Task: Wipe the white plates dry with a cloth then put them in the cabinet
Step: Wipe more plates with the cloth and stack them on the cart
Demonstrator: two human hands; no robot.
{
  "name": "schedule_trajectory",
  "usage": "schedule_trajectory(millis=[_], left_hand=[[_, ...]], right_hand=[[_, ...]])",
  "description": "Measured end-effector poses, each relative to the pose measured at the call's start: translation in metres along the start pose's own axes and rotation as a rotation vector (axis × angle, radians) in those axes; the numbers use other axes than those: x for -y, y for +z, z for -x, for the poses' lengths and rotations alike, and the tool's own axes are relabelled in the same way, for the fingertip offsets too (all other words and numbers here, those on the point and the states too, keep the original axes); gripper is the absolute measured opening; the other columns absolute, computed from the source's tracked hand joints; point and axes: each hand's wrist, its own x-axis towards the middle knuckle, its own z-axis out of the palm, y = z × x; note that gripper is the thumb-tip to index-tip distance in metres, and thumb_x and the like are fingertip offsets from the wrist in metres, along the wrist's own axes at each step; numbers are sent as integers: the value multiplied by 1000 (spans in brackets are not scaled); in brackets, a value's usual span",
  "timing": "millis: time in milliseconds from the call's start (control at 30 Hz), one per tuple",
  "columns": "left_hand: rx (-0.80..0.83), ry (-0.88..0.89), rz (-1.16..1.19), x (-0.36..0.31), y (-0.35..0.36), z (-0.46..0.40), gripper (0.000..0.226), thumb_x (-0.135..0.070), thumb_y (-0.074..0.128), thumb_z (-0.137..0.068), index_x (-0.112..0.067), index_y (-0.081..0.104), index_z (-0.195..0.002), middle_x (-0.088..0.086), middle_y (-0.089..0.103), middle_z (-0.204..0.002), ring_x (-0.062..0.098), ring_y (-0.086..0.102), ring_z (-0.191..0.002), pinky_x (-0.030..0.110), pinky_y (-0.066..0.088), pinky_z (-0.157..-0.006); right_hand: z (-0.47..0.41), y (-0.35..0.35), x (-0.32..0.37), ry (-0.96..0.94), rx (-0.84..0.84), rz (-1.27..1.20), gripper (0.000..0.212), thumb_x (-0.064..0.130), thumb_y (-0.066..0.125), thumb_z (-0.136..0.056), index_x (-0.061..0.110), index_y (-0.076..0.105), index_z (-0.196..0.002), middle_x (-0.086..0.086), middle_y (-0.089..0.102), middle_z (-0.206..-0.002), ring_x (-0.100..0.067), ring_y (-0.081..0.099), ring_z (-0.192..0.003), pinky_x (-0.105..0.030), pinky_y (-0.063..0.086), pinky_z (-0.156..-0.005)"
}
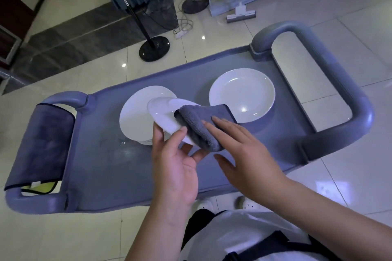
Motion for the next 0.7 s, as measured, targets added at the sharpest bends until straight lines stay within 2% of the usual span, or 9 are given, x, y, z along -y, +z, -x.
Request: schedule_trajectory(millis=[100, 200, 300, 367, 400, 467, 533, 600, 700], left_hand=[[-13, 4, -8, 1, 5, 9, 46, -2, 48, -98, -20, 55, -141, 17, 61, -140, 31, 66, -109, 47, 61, -72], [-9, 44, -38, -1, 8, 13, 46, -6, 52, -99, -24, 56, -141, 13, 65, -135, 25, 68, -104, 43, 61, -72], [34, 103, -172, 0, 15, 14, 48, -13, 56, -101, -38, 55, -142, 1, 73, -125, 20, 72, -103, 37, 60, -76], [44, 119, -282, 7, 20, 13, 55, -18, 58, -102, -45, 45, -148, -9, 74, -122, 17, 71, -111, 36, 56, -91], [55, 113, -342, 12, 21, 12, 56, -22, 59, -102, -47, 42, -149, -13, 74, -121, 13, 69, -116, 34, 53, -96], [94, 69, -473, 19, 22, 7, 46, -38, 61, -99, -49, 51, -143, -21, 71, -123, 7, 65, -120, 32, 48, -103], [138, 12, -588, 22, 17, 2, 32, -50, 59, -93, -45, 70, -123, -22, 71, -123, 3, 63, -120, 37, 43, -112], [138, 47, -626, 21, 9, 1, 23, -40, 59, -100, -36, 79, -110, -21, 73, -119, -1, 62, -120, 33, 40, -115], [-24, 212, -527, 10, -8, -2, 18, -29, 66, -99, -25, 83, -101, -19, 76, -112, -6, 63, -115, 21, 44, -104]], right_hand=[[-1, -4, 2, -51, -126, 107, 70, -4, 66, -74, 18, 58, -140, -7, 64, -133, -32, 64, -115, -43, 60, -83], [0, -9, 6, -91, -189, 175, 72, -3, 63, -69, 19, 61, -137, -4, 68, -128, -28, 68, -108, -40, 61, -62], [0, -14, 12, -31, -201, 90, 72, 2, 57, -69, 23, 59, -138, 8, 69, -126, -16, 69, -94, -31, 57, -60], [2, -18, 17, 94, -159, -69, 72, 1, 55, -73, 34, 56, -136, 30, 68, -107, 0, 60, -78, -19, 47, -60], [4, -21, 17, 186, -112, -151, 67, 1, 54, -76, 40, 56, -130, 33, 65, -92, 1, 58, -73, -15, 44, -60], [4, -21, 10, 370, -62, -344, 45, -1, 54, -79, 33, 61, -109, 16, 65, -74, -9, 59, -63, -22, 49, -59], [5, -21, -4, 573, -131, -633, 34, -10, 54, -79, 19, 65, -92, 0, 63, -69, -21, 58, -63, -39, 54, -59], [10, -21, -18, 798, -182, -924, 30, -16, 54, -81, 7, 67, -95, -9, 67, -78, -27, 61, -74, -52, 60, -65], [22, -22, -33, 982, -159, -1143, 27, -13, 57, -85, 4, 66, -104, -16, 72, -94, -33, 66, -81, -46, 61, -65]])
